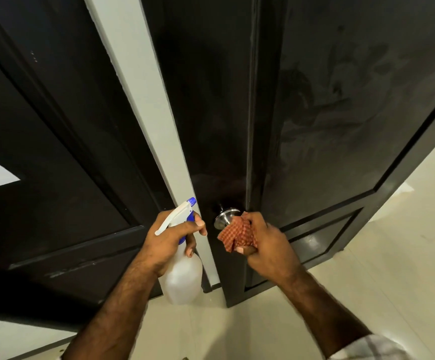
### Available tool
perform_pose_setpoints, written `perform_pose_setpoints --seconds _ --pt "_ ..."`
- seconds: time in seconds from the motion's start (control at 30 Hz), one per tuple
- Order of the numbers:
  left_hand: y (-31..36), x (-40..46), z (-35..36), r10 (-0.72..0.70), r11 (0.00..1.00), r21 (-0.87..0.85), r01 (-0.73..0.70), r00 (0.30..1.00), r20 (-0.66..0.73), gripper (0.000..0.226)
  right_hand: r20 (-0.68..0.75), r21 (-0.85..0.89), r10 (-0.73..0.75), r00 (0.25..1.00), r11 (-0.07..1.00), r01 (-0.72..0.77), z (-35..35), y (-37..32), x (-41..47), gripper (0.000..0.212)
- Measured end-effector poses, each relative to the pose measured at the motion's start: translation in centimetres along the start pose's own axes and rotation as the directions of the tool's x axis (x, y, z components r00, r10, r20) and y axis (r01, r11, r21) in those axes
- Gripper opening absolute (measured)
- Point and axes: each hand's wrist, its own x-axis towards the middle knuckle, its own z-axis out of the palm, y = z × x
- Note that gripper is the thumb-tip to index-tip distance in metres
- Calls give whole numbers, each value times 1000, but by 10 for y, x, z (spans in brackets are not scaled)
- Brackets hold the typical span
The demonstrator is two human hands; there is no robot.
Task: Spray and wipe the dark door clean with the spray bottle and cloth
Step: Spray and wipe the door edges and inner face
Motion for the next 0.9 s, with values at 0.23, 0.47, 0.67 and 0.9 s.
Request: perform_pose_setpoints --seconds 0.23,0.47,0.67,0.9 --pt "0 7 17 -23 999 -42 23 1000 3 91 -54 -116 -231 971 968 224 17 1 7 76" --pt "6 -2 20 -20 1000 3 20 1000 9 76 -89 379 -167 982 906 189 27 31 8 68" --pt "-1 -6 17 -40 999 -10 40 999 -2 88 107 -301 -418 902 851 430 -5 4 21 81" --pt "-5 -5 21 -68 997 -24 68 998 18 92 -123 103 -194 973 973 207 37 35 11 74"
